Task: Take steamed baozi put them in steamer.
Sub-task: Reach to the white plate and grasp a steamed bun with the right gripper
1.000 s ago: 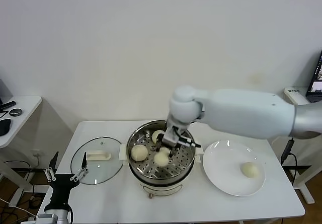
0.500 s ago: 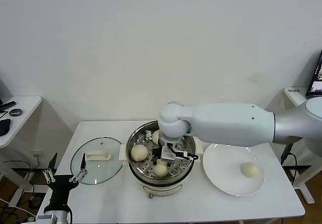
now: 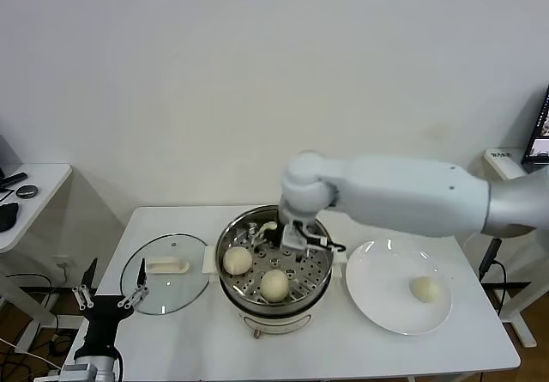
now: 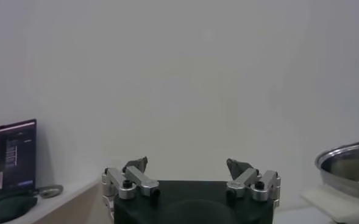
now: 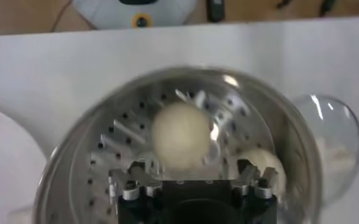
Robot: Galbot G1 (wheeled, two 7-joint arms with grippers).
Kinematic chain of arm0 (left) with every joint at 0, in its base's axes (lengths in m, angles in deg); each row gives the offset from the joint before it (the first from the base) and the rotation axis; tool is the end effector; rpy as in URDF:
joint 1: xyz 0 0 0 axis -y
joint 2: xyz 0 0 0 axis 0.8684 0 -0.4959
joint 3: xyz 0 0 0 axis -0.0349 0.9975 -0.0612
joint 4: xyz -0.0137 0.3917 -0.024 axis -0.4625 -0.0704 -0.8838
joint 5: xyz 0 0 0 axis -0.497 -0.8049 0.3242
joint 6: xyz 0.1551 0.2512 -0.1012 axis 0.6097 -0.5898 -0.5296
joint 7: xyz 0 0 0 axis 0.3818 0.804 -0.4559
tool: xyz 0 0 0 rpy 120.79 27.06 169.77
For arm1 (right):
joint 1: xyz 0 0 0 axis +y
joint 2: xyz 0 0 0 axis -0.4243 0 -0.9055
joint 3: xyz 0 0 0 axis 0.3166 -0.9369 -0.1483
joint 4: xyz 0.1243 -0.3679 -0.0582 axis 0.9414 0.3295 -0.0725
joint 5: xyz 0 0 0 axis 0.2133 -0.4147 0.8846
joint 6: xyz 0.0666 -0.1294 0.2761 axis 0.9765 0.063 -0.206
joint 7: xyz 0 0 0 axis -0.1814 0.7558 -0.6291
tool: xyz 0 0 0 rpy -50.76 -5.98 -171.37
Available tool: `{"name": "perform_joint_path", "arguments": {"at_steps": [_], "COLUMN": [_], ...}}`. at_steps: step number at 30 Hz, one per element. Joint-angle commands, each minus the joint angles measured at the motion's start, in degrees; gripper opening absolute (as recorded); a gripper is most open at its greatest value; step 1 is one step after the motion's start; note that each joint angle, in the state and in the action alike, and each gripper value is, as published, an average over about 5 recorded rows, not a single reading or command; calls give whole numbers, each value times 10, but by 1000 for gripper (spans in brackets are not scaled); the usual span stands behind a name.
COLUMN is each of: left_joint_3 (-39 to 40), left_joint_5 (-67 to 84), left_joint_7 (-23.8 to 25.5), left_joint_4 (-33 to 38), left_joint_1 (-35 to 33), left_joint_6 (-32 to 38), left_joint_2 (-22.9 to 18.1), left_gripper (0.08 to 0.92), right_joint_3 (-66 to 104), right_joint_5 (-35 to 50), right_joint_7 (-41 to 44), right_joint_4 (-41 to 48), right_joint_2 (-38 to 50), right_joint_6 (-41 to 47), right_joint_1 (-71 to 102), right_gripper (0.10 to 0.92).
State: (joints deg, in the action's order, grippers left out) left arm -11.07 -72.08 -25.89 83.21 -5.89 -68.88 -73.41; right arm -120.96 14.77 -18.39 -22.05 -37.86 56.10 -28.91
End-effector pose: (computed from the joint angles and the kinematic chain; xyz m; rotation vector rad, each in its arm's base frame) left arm 0.0870 0.1123 -0.3324 -0.1675 2.9952 0.3430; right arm 0.4833 0.0626 -0.0299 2.0239 -0.6352 2.2574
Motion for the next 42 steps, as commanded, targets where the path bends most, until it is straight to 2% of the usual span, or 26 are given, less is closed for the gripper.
{"name": "perform_joint_path", "arguments": {"at_steps": [1,4,7,15,23,42], "left_joint_3": [3,10,17,33,36,29], "left_joint_5": [1,1,0,-4,-10,-12], "left_joint_7": [1,1,2,3,4,4], "left_joint_4": [-2,-6,-12,-21,-24,-24], "left_joint_1": [2,6,11,20,16,8], "left_joint_6": [0,0,0,-1,-1,1], "left_joint_2": [4,8,11,18,17,9], "left_gripper": [823,823,823,823,823,823], "right_joint_3": [19,19,26,178,336,383], "right_joint_5": [75,74,61,5,-49,-122], "right_joint_7": [7,-6,-14,-16,-6,-17], "right_joint_4": [-31,-45,-47,9,79,175], "right_joint_2": [176,255,317,385,371,300], "right_joint_6": [279,346,376,351,302,272], "right_joint_1": [-42,-18,29,270,462,501], "right_gripper": [822,823,823,823,823,823]}}
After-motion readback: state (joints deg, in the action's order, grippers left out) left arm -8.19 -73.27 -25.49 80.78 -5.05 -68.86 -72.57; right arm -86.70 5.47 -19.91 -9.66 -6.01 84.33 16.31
